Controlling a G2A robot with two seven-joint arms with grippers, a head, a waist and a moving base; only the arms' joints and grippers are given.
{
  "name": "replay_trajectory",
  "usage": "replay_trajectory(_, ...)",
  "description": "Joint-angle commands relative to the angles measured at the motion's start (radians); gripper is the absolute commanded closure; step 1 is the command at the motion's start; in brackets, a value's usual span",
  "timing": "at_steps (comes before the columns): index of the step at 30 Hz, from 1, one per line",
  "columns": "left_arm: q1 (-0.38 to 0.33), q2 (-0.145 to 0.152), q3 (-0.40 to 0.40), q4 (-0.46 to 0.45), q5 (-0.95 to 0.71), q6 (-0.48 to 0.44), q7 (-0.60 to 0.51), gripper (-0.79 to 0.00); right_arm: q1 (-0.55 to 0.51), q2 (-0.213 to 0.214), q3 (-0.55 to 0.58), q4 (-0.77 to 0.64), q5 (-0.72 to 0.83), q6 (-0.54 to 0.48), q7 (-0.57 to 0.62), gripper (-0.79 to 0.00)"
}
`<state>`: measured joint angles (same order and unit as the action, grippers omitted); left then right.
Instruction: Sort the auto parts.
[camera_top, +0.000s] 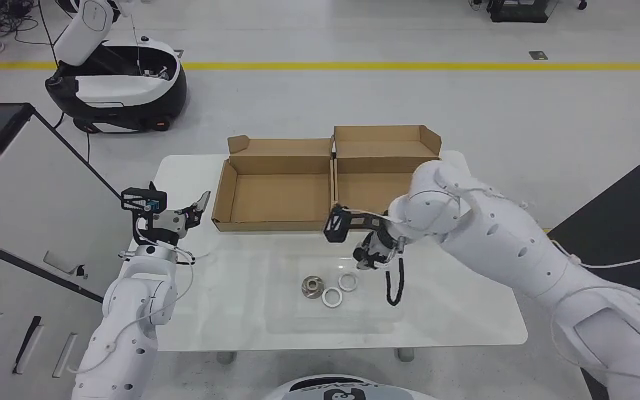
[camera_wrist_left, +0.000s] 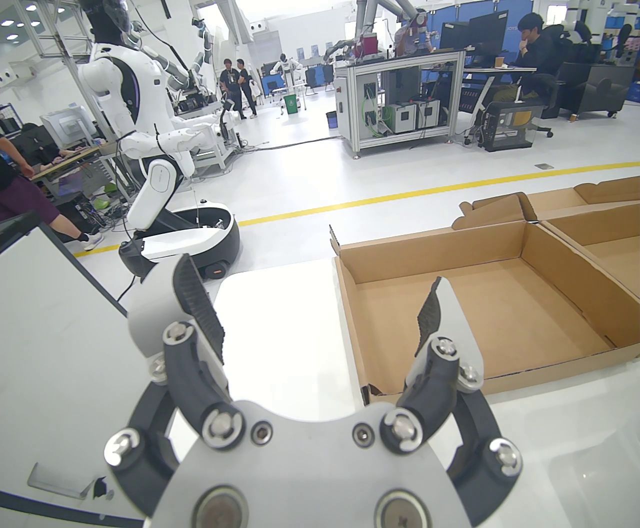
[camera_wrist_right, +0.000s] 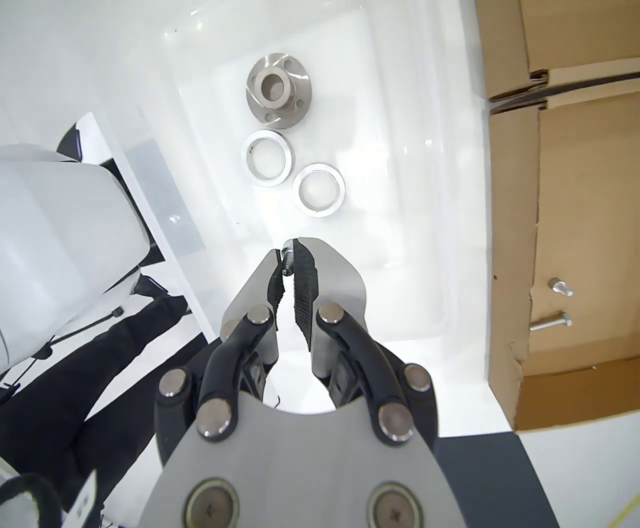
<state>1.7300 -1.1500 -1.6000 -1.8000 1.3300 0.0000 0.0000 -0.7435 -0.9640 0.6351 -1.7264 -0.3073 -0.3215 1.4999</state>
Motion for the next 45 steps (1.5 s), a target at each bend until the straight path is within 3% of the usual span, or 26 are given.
replay_trajectory(1, 0.0, 0.0, 0.0, 0.0, 0.0, 0.0, 0.0, -0.785, -0.022, 0.022, 0.035, 0.008, 0.021, -0.027, -0.029, 0.0)
replay_trajectory(10, 0.0, 0.0, 0.0, 0.0, 0.0, 0.0, 0.0, -0.785, -0.072, 0.123, 0.118, 0.053, 0.209, -0.27, -0.271, 0.0)
replay_trajectory(22, 0.0, 0.0, 0.0, 0.0, 0.0, 0.0, 0.0, -0.785, 0.093, 0.204, -0.086, 0.187, 0.339, -0.691, -0.692, 0.0)
replay_trajectory(31, 0.0, 0.0, 0.0, 0.0, 0.0, 0.0, 0.0, -0.785, 0.22, 0.209, -0.183, 0.169, 0.567, -0.691, -0.692, 0.0)
replay_trajectory(45, 0.0, 0.0, 0.0, 0.0, 0.0, 0.0, 0.0, -0.785, 0.22, 0.209, -0.183, 0.169, 0.567, -0.691, -0.692, 0.0)
